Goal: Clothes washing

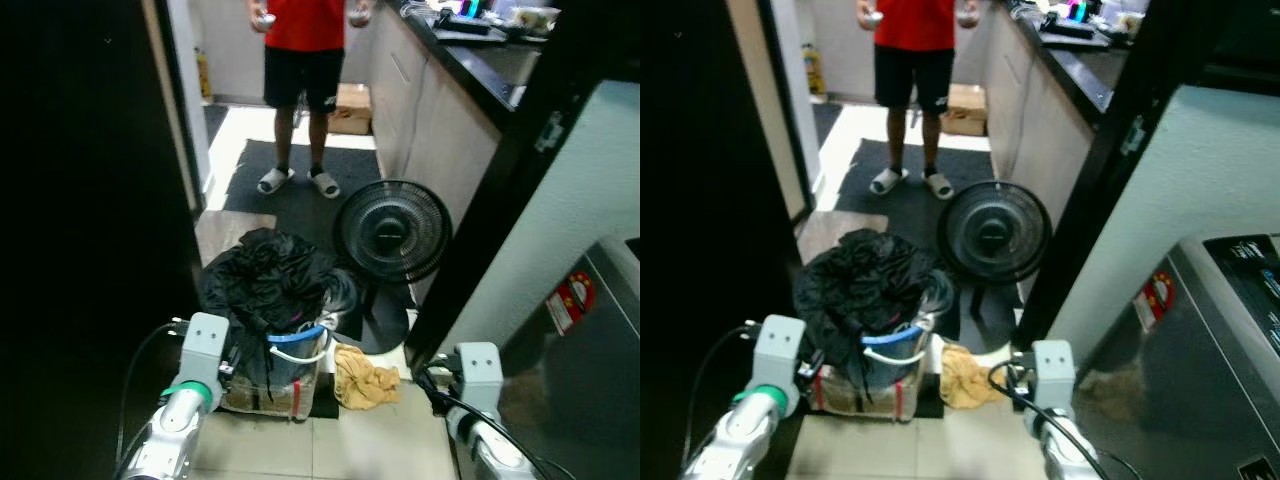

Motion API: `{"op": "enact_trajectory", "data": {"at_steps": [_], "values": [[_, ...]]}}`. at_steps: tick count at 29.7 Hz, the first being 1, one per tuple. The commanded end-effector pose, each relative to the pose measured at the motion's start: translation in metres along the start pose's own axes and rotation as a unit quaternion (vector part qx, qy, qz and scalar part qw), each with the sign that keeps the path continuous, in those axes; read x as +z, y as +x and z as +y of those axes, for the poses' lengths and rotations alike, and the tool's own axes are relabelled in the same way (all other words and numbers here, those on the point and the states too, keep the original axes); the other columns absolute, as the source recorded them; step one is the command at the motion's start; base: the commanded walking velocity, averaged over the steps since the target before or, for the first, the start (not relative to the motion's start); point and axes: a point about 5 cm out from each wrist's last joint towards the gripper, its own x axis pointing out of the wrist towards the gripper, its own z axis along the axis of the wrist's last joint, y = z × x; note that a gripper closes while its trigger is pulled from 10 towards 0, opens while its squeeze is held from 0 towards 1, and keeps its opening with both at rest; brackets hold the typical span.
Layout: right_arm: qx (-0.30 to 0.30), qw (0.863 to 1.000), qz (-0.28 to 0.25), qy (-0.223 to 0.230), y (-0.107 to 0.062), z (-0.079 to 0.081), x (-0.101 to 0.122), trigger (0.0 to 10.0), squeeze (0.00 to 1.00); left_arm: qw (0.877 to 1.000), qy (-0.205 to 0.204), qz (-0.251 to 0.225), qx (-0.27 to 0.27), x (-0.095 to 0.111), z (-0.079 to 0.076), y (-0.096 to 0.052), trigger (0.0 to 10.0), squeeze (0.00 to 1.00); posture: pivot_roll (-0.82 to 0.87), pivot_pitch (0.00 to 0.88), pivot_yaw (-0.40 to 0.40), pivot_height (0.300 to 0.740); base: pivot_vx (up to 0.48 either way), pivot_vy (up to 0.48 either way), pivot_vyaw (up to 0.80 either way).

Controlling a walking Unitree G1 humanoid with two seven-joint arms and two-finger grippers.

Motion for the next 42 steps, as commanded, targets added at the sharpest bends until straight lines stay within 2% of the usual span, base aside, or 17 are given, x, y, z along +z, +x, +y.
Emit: {"op": "enact_trajectory", "data": {"at_steps": [1, 9, 34, 42], "values": [[-0.014, 1.000, 0.013, 0.012, -0.0066, -0.0062, -0.0098, 10.0, 0.00, 1.000, 0.004, 0.006, -0.005, -0.0055, -0.0045, -0.0021, 10.0, 0.00, -0.01, 0.000, -0.011, 0.740, 0.000, 0.000, 0.00], [-0.006, 1.000, 0.005, 0.016, -0.0055, -0.0029, -0.0079, 10.0, 0.00, 1.000, 0.005, 0.006, -0.004, -0.0052, -0.0079, -0.0007, 10.0, 0.00, -0.01, 0.000, -0.004, 0.740, 0.456, 0.000, 0.00], [-0.004, 1.000, 0.007, 0.023, -0.0075, -0.0005, -0.0120, 10.0, 0.00, 1.000, 0.014, 0.004, -0.005, -0.0047, -0.0052, 0.0005, 10.0, 0.00, -0.01, 0.000, 0.004, 0.740, 0.430, 0.000, 0.00], [-0.002, 1.000, 0.006, 0.023, -0.0069, 0.0002, -0.0114, 10.0, 0.00, 1.000, 0.011, 0.004, -0.004, -0.0049, -0.0038, 0.0003, 10.0, 0.00, 0.00, 0.000, 0.007, 0.740, 0.090, 0.000, 0.00]]}}
